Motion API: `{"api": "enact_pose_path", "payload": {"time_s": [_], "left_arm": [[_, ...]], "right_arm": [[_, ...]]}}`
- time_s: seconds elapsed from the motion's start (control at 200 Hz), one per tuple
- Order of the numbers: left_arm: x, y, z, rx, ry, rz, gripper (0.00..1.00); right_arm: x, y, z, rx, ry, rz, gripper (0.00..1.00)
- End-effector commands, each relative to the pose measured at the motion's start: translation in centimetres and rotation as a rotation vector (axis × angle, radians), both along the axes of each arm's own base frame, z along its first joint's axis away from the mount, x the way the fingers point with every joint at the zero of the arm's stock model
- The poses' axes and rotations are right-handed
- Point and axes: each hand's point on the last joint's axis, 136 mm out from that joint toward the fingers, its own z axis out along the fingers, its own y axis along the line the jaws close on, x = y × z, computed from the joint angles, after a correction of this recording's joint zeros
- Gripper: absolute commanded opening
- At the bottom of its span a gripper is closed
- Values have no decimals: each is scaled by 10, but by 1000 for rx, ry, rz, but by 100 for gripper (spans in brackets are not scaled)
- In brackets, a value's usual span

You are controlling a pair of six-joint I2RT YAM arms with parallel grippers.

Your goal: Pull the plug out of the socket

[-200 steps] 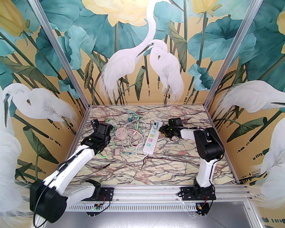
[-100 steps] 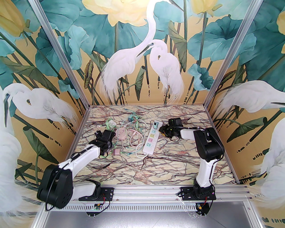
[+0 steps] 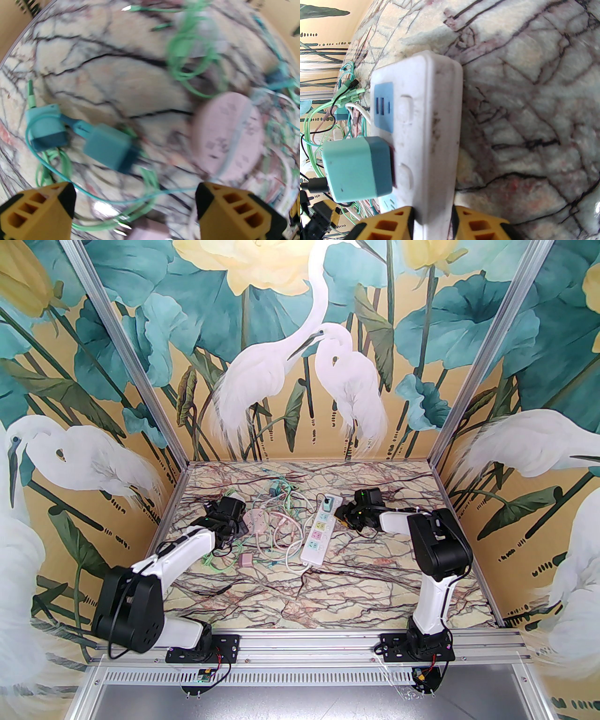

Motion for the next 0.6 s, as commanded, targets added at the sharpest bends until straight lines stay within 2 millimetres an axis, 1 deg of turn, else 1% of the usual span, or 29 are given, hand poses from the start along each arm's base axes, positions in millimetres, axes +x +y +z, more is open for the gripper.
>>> {"api": "enact_pose_path", "payload": {"time_s": [0.0,0.07,0.115,0.24,0.315,0.38,0.495,0.595], "left_arm": [[16,-48,45,-14,-132,-161,89],[24,-74,56,-43,-180,-239,87],[28,-94,63,-77,-212,-298,84],[38,-150,80,-142,-296,-471,79],[43,-180,85,-144,-319,-553,76],[48,-201,85,-138,-325,-605,73],[55,-235,78,-146,-329,-681,68],[58,-264,72,-143,-340,-748,64]], "right_arm": [[-23,-15,-41,-94,126,-26,34],[-21,-14,-35,-79,106,-27,34],[-20,-14,-28,-61,86,-26,35],[-12,-15,-2,-12,18,-35,35],[-8,-16,13,3,-18,-39,36],[-3,-19,23,16,-41,-49,36],[5,-26,31,49,-65,-78,37],[12,-20,33,89,-76,-62,37]]}}
